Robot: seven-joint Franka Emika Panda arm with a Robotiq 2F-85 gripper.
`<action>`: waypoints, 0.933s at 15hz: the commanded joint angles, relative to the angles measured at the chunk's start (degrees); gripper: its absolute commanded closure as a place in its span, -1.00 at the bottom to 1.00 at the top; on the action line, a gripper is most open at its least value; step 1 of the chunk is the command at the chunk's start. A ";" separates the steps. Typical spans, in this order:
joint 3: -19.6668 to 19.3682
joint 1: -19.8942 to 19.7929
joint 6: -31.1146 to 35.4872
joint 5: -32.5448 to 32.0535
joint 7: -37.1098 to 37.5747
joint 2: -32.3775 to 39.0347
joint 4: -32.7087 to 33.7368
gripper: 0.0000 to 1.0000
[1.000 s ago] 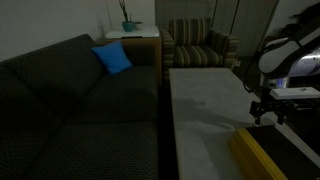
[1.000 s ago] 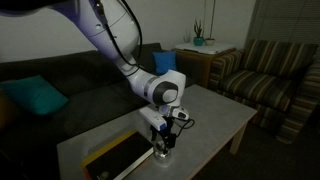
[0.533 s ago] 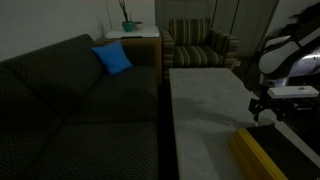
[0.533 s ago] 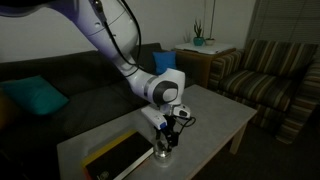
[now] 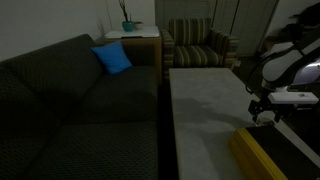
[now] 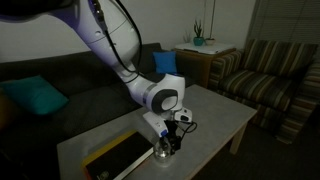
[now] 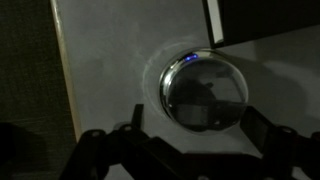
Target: Place the lid of the silver container on the table, open the black book, then close the container
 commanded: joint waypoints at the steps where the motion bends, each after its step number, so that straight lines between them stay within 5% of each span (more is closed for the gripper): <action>1: 1.53 -1.41 3.38 0.70 -1.63 -0.88 -2.48 -0.32; 10: 4.63 -3.03 -6.08 0.87 -1.93 -4.06 -3.20 0.95; 11: 4.55 -2.97 -6.38 0.84 -1.55 -4.18 -3.23 1.00; 12: 4.18 -2.68 -6.06 0.66 -0.98 -4.14 -3.31 0.24; 14: 3.69 -2.21 -5.73 0.31 -0.32 -4.19 -3.48 0.29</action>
